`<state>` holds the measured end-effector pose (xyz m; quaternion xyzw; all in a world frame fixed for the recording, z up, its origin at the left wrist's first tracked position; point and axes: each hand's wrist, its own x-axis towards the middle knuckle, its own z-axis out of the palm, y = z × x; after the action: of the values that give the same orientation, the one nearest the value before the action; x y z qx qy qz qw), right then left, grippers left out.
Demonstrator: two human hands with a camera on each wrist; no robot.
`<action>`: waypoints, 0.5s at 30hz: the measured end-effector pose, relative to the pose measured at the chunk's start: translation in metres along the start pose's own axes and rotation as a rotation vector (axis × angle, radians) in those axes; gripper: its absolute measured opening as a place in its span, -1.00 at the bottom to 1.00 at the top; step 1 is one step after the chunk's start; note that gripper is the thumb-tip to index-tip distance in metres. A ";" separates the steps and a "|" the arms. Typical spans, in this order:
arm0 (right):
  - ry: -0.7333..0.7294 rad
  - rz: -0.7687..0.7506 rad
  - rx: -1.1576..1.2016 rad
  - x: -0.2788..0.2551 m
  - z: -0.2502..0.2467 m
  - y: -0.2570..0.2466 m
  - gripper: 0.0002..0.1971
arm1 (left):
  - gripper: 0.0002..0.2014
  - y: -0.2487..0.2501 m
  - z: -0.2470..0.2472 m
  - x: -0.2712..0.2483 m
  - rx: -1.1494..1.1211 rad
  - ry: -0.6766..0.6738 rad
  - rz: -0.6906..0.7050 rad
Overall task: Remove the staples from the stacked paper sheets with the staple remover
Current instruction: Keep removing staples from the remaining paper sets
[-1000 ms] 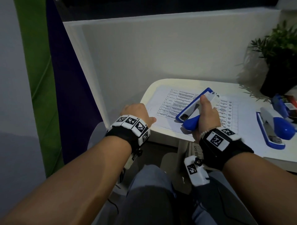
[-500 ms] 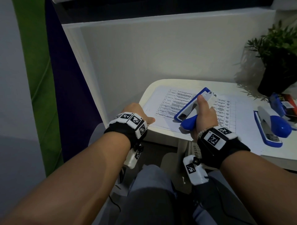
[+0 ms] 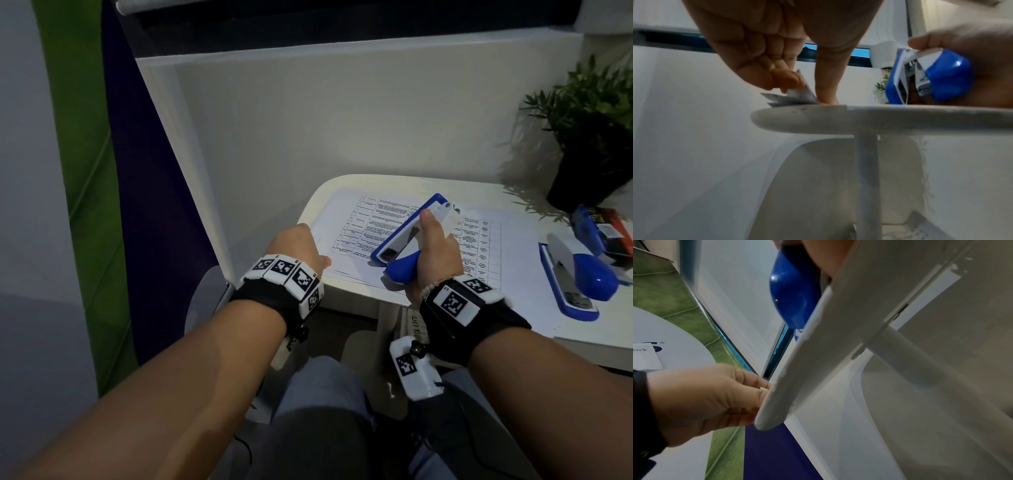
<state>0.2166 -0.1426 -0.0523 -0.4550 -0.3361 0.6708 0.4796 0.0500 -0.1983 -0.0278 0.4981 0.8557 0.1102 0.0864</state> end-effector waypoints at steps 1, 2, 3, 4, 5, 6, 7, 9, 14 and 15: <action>-0.003 -0.003 0.001 0.000 0.000 0.000 -0.72 | -0.56 0.000 0.000 0.001 -0.028 -0.012 -0.012; -0.002 -0.007 0.002 0.000 0.001 0.001 -0.71 | -0.55 -0.002 -0.001 0.001 -0.058 -0.024 -0.023; 0.000 -0.009 0.005 0.000 0.001 0.001 -0.69 | -0.55 -0.004 -0.001 0.001 -0.104 -0.028 -0.030; 0.003 -0.010 0.008 0.000 0.002 0.001 -0.64 | -0.57 -0.006 0.000 0.002 -0.163 -0.013 -0.029; 0.007 -0.011 0.012 0.000 0.003 0.001 -0.59 | -0.61 -0.007 0.000 0.001 -0.228 0.015 -0.018; 0.014 -0.016 0.013 0.000 0.003 0.001 -0.55 | -0.66 -0.007 0.001 -0.001 -0.292 0.057 0.001; 0.021 -0.020 0.011 0.000 0.003 0.001 -0.55 | -0.70 -0.005 0.001 -0.003 -0.361 0.107 0.023; 0.024 -0.020 0.009 0.000 0.003 0.001 -0.60 | -0.74 0.001 0.002 -0.007 -0.505 0.199 0.056; 0.046 -0.045 0.009 0.001 0.002 0.002 -0.69 | -0.59 0.006 0.007 -0.005 -0.658 0.093 -0.087; 0.039 -0.050 0.002 -0.001 0.003 0.001 -0.65 | -0.60 0.004 0.008 -0.004 -0.614 0.066 -0.096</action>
<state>0.2136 -0.1442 -0.0521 -0.4591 -0.3373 0.6500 0.5030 0.0575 -0.1985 -0.0342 0.4041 0.8073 0.3753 0.2102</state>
